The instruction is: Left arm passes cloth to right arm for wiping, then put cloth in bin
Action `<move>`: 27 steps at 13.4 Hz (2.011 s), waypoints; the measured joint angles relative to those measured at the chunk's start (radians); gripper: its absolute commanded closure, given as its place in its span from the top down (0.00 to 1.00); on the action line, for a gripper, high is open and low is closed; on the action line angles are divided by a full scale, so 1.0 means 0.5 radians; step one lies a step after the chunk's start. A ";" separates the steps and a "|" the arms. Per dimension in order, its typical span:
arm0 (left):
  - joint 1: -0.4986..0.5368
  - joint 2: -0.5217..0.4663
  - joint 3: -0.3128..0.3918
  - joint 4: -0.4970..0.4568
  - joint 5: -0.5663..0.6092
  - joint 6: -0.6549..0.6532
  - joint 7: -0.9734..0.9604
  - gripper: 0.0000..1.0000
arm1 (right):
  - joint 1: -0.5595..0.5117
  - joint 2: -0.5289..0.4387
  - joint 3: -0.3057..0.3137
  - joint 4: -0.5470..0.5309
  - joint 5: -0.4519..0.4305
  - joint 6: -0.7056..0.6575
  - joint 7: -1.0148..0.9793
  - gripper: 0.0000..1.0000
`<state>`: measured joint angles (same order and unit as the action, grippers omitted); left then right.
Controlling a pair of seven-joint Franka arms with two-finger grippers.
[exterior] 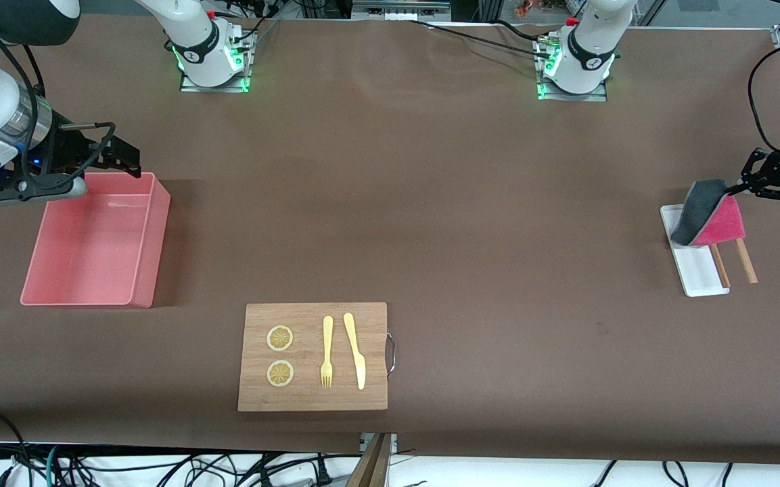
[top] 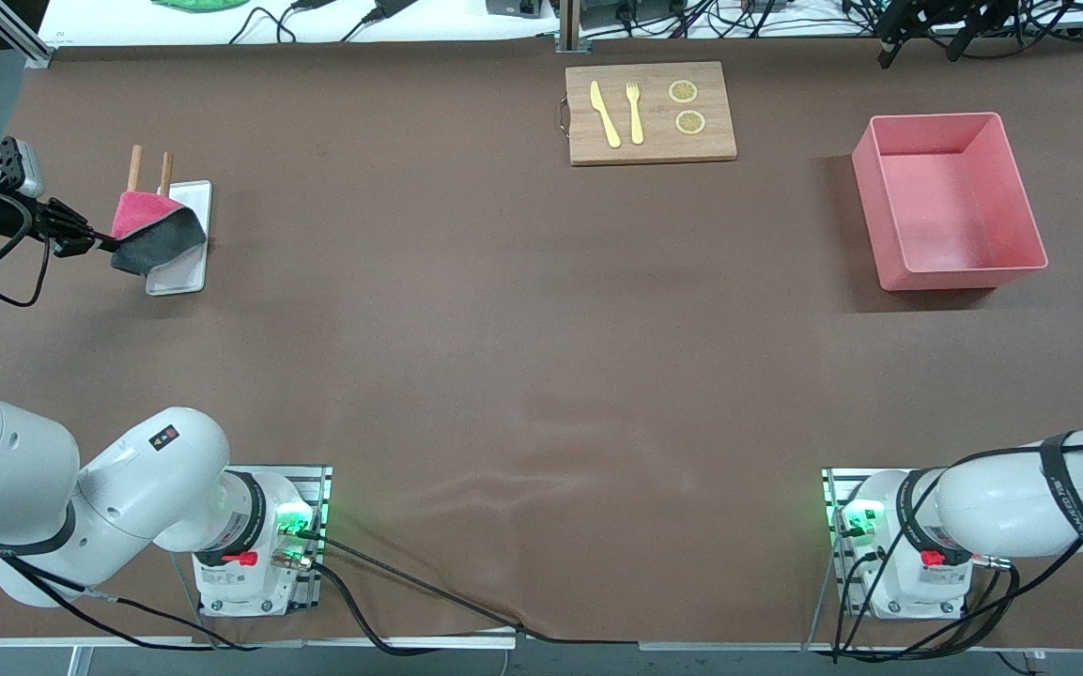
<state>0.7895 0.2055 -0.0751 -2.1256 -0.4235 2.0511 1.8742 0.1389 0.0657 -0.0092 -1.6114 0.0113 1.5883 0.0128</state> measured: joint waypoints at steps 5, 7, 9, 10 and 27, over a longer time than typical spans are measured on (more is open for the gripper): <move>0.000 -0.006 -0.007 0.084 0.000 -0.098 0.000 0.00 | 0.000 0.000 0.000 0.000 0.000 0.000 0.000 1.00; -0.008 -0.014 -0.015 0.193 0.002 -0.220 -0.014 0.00 | 0.000 0.000 0.000 0.000 0.000 0.000 0.000 1.00; -0.043 -0.034 -0.045 0.375 0.092 -0.430 -0.163 0.00 | 0.000 0.000 0.000 0.000 0.000 0.000 0.000 1.00; -0.070 -0.045 -0.091 0.485 0.158 -0.567 -0.319 0.00 | 0.000 0.000 0.001 0.001 0.000 0.000 0.000 1.00; -0.620 0.003 -1.263 1.154 0.539 -1.189 -2.737 0.00 | -0.011 0.001 0.000 0.004 0.000 0.026 -0.002 1.00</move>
<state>0.4797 0.2070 -0.7067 -1.5484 -0.1537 1.4565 0.5059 0.1337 0.0663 -0.0094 -1.6094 0.0111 1.6014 0.0119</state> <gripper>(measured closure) 0.987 0.000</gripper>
